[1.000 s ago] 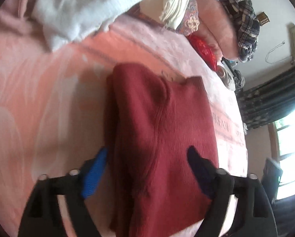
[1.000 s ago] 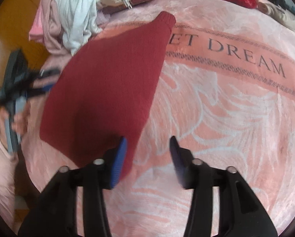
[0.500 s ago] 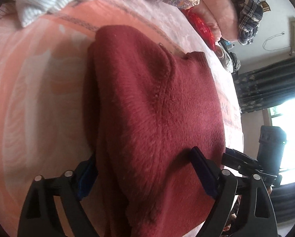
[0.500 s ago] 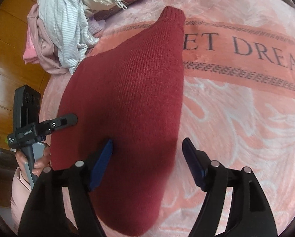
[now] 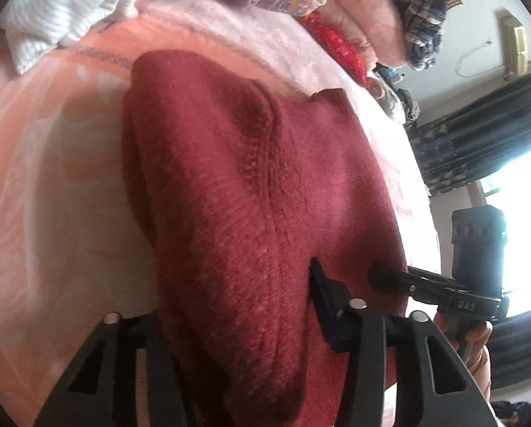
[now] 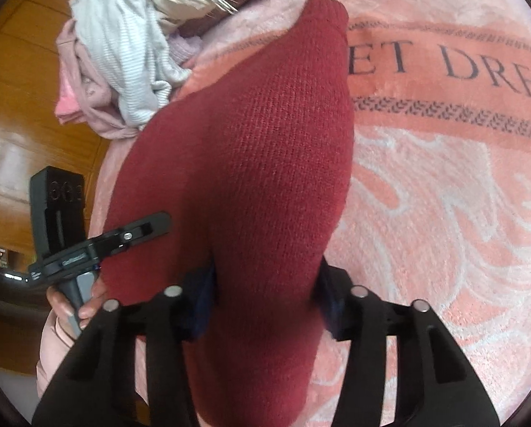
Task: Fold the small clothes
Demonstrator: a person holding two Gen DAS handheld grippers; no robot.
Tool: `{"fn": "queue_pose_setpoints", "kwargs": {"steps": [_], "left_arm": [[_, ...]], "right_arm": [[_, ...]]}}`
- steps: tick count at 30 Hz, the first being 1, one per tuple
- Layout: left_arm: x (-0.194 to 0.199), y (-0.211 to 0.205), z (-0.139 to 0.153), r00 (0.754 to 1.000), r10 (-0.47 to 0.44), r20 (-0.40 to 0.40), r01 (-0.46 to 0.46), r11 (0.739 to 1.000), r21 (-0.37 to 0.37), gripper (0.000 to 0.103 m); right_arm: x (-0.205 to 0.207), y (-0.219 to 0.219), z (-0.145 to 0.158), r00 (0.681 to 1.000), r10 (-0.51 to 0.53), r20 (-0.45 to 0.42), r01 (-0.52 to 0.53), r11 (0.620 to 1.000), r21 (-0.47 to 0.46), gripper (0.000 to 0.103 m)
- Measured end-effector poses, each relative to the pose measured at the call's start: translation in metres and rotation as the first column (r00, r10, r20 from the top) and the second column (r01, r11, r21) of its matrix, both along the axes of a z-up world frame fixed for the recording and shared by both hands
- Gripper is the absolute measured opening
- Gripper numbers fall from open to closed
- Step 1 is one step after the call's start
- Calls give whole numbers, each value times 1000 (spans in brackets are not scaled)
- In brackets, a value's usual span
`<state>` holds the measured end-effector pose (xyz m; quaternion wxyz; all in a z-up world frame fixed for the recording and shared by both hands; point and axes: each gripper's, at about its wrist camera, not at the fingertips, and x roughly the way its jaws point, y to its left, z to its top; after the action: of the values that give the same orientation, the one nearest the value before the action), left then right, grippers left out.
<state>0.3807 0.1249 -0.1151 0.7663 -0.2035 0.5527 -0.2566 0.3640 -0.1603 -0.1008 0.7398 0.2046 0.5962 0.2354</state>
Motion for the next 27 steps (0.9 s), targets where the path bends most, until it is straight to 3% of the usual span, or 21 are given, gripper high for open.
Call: {"fn": "queue_pose_setpoints", "kwargs": {"steps": [6, 14, 17, 21, 23, 25, 27], "left_arm": [[-15, -16, 19, 1000, -11, 25, 13, 995, -103, 36], [-70, -141, 41, 987, -146, 73, 154, 981, -118, 36], [-90, -191, 39, 975, -201, 96, 210, 974, -89, 36], [-118, -240, 23, 965, -234, 119, 234, 972, 17, 38], [-126, -247, 13, 961, -239, 141, 230, 970, 75, 44], [-129, -246, -2, 965, -223, 137, 209, 972, 110, 58], [-127, -238, -10, 975, -189, 117, 182, 981, 66, 62]], "right_arm": [[-27, -30, 35, 998, 43, 52, -40, 998, -49, 41], [-107, -139, 68, 996, -5, 88, 18, 988, -156, 41], [-139, -188, 58, 996, -55, 74, 65, 988, -139, 42], [-159, -228, 25, 994, -104, 22, 105, 990, -98, 42], [-163, -237, 5, 994, -110, 0, 110, 992, -57, 45], [-164, -242, -4, 993, -114, 0, 114, 993, -20, 50], [-166, -243, -5, 994, -105, 8, 105, 994, -13, 56]]}}
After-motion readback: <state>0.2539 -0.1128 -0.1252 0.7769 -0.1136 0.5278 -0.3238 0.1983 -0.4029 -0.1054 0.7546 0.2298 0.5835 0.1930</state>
